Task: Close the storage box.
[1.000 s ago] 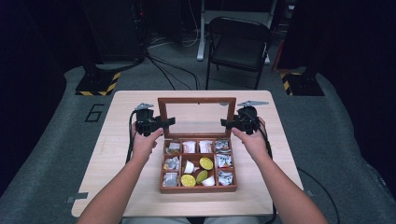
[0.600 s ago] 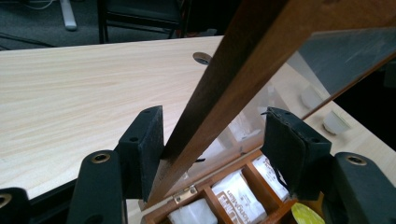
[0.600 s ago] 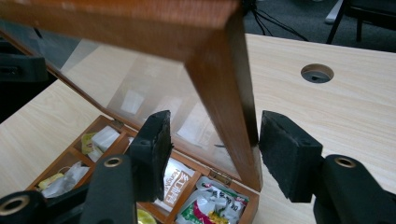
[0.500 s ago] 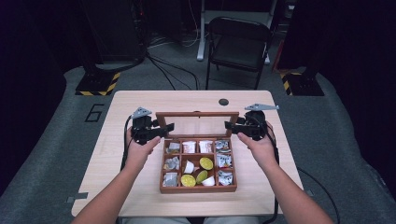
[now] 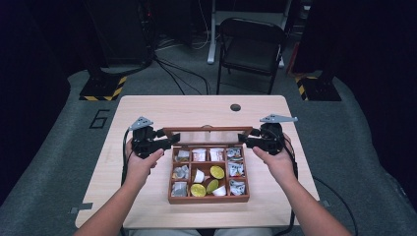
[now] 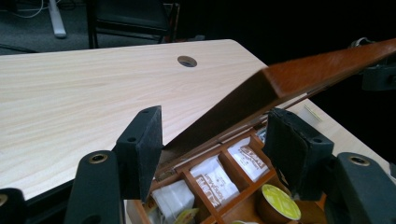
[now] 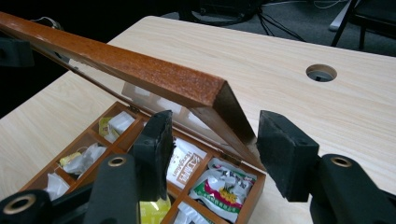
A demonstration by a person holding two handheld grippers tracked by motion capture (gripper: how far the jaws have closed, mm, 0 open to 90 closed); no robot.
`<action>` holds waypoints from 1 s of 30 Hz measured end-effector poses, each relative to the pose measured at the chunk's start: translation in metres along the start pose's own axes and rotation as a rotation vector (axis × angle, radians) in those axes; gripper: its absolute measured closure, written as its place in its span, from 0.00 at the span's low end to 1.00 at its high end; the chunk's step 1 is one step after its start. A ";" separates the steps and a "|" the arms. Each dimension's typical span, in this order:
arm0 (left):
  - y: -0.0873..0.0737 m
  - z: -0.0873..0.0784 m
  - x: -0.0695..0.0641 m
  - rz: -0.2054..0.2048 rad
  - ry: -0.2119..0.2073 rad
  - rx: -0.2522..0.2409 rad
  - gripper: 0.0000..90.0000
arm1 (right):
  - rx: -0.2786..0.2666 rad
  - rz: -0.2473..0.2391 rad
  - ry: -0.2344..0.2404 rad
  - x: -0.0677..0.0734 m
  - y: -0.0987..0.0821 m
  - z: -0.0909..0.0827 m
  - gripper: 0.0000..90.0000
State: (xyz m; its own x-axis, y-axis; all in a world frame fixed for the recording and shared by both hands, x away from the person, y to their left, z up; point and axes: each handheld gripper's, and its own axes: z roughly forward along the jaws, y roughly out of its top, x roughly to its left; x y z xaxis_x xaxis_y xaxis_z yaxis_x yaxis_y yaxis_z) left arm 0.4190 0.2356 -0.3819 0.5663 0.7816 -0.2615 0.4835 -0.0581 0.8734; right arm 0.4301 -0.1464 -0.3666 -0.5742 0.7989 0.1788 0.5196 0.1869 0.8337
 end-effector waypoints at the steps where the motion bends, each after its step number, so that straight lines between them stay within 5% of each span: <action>1: 0.000 -0.002 -0.002 0.008 0.004 -0.001 0.42 | 0.001 -0.007 -0.003 0.001 -0.001 -0.002 0.50; 6: 0.000 -0.011 -0.008 0.037 0.004 -0.007 0.42 | -0.005 -0.018 0.001 0.004 -0.006 -0.009 0.53; 18: -0.020 -0.027 -0.013 0.022 -0.019 -0.014 0.48 | -0.017 -0.035 0.018 0.011 -0.019 -0.018 0.55; 30: -0.050 -0.036 -0.022 0.081 -0.028 0.016 0.47 | -0.008 -0.050 0.041 0.019 -0.051 -0.028 0.55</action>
State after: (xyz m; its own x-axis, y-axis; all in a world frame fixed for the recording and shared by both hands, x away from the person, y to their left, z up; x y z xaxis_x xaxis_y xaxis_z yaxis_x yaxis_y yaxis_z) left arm 0.3580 0.2432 -0.4053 0.6224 0.7562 -0.2021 0.4457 -0.1301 0.8857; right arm 0.3752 -0.1566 -0.3911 -0.6251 0.7644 0.1582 0.4848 0.2213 0.8462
